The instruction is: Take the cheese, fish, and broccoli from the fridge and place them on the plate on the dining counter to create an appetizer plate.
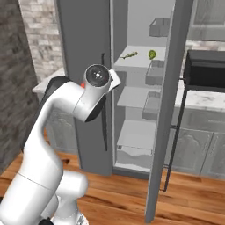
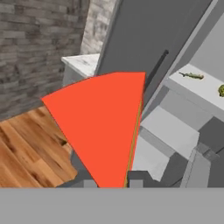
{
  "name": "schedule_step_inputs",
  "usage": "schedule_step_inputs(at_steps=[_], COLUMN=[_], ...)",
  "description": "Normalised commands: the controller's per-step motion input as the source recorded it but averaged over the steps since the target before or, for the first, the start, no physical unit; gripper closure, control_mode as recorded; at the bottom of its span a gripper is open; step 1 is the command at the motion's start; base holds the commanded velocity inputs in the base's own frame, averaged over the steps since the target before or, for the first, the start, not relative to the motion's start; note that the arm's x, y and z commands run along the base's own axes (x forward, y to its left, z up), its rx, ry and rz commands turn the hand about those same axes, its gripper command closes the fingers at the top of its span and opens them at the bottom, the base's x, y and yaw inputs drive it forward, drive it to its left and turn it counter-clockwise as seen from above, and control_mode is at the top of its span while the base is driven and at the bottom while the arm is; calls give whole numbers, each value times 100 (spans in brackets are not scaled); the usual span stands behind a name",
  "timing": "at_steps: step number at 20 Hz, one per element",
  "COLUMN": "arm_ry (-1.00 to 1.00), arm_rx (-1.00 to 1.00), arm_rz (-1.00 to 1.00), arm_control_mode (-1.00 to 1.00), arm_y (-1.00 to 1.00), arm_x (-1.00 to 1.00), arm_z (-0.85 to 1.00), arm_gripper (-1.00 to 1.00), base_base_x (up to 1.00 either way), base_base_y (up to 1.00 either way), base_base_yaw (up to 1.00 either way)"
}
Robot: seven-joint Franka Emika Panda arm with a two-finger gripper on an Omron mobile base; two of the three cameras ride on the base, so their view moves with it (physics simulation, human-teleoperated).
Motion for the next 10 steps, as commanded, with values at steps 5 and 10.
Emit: schedule_step_inputs(at_steps=[5, 10], arm_ry=[0, 0], arm_rx=[0, 0], arm_rz=[0, 0], arm_control_mode=[100, 100], arm_y=[0, 0], arm_x=[0, 0], arm_z=[0, 0], arm_gripper=[100, 100], base_base_x=[-100, -89], base_base_y=[97, 100], base_base_yaw=[0, 0])
